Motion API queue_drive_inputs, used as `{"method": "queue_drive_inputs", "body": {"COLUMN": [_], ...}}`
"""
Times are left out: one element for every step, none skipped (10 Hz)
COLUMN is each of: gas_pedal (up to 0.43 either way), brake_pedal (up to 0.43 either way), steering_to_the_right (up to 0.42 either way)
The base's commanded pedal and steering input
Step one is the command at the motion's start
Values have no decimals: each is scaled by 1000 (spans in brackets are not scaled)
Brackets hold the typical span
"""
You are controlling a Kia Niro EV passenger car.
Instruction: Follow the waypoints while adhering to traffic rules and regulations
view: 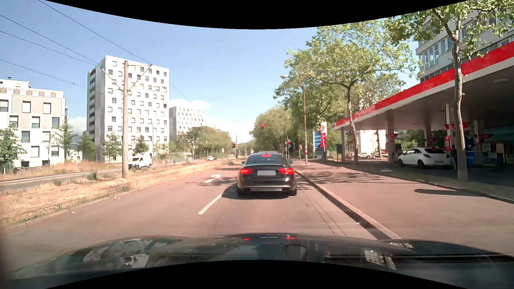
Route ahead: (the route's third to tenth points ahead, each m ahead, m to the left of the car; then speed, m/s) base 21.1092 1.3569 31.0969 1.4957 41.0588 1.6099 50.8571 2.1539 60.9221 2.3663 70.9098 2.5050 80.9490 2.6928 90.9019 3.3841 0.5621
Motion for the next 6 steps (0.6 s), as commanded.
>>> {"method": "queue_drive_inputs", "body": {"gas_pedal": [0,0,0,0,0,0], "brake_pedal": [0,0,0,0,0,0], "steering_to_the_right": [-5,-5,-5,-5,-5,-5]}}
